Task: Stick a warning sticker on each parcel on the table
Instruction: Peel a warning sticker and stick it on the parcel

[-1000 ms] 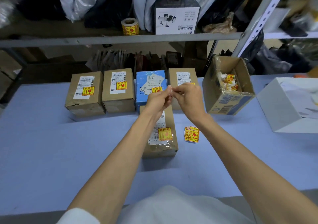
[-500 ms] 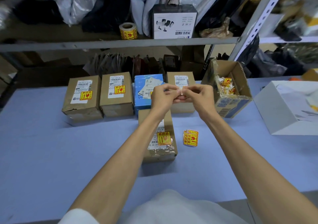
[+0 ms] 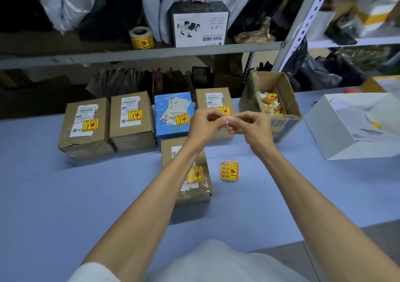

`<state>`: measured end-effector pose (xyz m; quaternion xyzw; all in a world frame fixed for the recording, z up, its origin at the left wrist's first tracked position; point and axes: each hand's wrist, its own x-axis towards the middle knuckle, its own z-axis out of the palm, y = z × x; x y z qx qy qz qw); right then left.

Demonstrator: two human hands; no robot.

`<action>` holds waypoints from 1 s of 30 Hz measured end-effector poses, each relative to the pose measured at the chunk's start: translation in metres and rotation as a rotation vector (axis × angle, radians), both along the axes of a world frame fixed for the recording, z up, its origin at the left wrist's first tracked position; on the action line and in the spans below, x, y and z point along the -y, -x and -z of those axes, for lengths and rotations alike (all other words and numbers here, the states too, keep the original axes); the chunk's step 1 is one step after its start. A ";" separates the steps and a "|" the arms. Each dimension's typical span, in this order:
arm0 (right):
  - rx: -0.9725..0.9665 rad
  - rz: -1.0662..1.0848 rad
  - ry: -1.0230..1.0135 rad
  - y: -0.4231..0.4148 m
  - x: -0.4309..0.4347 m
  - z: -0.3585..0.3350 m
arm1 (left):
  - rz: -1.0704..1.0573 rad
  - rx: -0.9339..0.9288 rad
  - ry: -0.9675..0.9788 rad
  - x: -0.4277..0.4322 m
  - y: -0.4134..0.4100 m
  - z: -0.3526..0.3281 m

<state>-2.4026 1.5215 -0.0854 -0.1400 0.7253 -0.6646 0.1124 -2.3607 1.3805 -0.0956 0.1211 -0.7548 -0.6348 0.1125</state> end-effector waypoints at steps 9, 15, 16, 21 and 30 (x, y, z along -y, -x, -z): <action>0.068 0.163 0.013 0.029 -0.041 -0.003 | 0.095 -0.097 0.229 -0.044 0.046 0.001; -0.119 0.284 -0.427 0.082 -0.082 -0.011 | 0.244 0.024 0.533 -0.079 0.110 0.001; -0.178 0.278 -0.530 0.093 -0.086 -0.011 | 0.277 0.071 0.655 -0.084 0.123 -0.001; -0.397 0.181 -0.854 0.134 -0.094 -0.008 | 0.330 0.187 0.926 -0.096 0.164 -0.010; -0.429 0.129 -0.852 0.175 -0.094 0.000 | 0.287 0.222 0.877 -0.097 0.182 -0.022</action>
